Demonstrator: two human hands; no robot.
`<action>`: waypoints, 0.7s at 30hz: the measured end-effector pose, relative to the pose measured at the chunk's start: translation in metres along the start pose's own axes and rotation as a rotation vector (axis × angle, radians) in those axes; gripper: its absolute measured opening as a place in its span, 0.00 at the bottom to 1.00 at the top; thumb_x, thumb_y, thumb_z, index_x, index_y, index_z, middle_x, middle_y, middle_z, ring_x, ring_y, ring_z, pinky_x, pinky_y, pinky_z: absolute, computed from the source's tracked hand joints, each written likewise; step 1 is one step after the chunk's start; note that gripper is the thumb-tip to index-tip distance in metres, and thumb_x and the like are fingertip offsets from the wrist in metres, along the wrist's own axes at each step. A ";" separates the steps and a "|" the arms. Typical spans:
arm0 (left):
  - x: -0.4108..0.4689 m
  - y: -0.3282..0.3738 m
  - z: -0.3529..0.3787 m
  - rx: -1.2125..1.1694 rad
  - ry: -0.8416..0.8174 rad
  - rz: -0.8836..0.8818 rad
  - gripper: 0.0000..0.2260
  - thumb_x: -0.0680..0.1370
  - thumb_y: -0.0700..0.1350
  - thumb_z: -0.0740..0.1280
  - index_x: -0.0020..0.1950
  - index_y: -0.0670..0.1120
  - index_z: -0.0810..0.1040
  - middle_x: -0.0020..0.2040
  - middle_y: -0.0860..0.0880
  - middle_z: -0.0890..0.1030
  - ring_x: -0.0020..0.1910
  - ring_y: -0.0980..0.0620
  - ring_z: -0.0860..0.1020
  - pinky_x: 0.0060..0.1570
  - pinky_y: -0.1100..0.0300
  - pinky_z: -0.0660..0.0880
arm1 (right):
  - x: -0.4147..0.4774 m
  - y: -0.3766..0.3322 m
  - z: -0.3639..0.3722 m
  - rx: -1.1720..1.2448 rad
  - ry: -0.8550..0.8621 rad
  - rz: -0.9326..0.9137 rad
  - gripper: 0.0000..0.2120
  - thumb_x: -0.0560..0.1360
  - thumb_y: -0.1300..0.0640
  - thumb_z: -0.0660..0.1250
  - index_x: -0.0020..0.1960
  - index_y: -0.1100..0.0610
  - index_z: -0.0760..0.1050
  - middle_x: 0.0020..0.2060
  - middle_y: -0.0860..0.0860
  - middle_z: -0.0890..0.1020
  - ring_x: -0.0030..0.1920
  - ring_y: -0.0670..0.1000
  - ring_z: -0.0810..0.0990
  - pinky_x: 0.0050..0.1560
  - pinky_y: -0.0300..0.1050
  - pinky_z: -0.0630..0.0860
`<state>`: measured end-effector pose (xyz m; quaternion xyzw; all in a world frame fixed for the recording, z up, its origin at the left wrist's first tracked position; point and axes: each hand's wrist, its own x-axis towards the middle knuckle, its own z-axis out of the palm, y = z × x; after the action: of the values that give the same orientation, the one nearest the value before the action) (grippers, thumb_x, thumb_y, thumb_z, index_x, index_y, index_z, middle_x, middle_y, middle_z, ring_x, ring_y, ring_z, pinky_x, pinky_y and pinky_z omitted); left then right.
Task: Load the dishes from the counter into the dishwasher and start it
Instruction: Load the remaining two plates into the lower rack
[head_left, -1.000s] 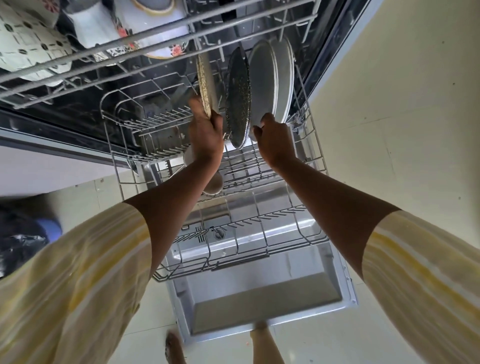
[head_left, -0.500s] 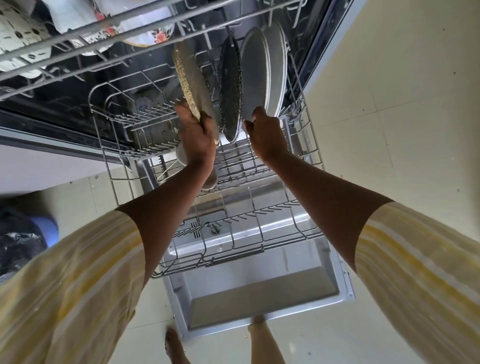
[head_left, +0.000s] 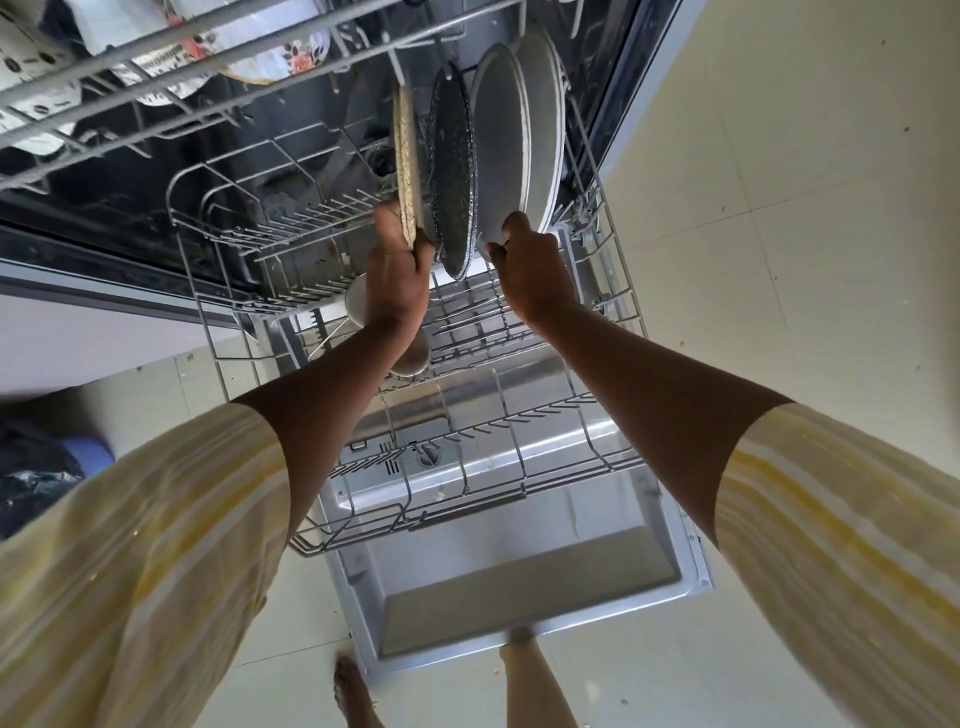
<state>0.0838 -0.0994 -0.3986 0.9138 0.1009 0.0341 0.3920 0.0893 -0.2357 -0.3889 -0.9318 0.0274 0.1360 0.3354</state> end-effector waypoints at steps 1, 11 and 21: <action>-0.003 -0.002 0.001 0.009 -0.010 0.008 0.12 0.79 0.35 0.57 0.61 0.32 0.64 0.40 0.43 0.74 0.32 0.52 0.70 0.30 0.68 0.64 | 0.000 0.000 0.000 0.000 0.000 -0.001 0.14 0.80 0.59 0.59 0.61 0.68 0.67 0.51 0.65 0.80 0.53 0.61 0.80 0.50 0.46 0.75; 0.029 -0.002 0.010 -0.142 -0.136 -0.217 0.09 0.81 0.37 0.53 0.60 0.38 0.59 0.29 0.52 0.65 0.25 0.57 0.62 0.22 0.66 0.59 | -0.001 0.003 0.007 -0.008 0.000 -0.023 0.14 0.79 0.60 0.60 0.60 0.68 0.68 0.52 0.65 0.80 0.54 0.62 0.80 0.53 0.50 0.77; 0.040 0.022 0.003 -0.036 -0.480 -0.176 0.26 0.76 0.32 0.64 0.68 0.38 0.53 0.52 0.46 0.69 0.39 0.54 0.72 0.30 0.74 0.70 | -0.015 0.000 0.024 -0.042 -0.080 0.056 0.14 0.79 0.60 0.59 0.62 0.66 0.67 0.52 0.66 0.80 0.55 0.64 0.78 0.52 0.55 0.76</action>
<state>0.1268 -0.1076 -0.3854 0.8764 0.0833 -0.2161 0.4222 0.0692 -0.2211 -0.4026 -0.9314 0.0371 0.1827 0.3126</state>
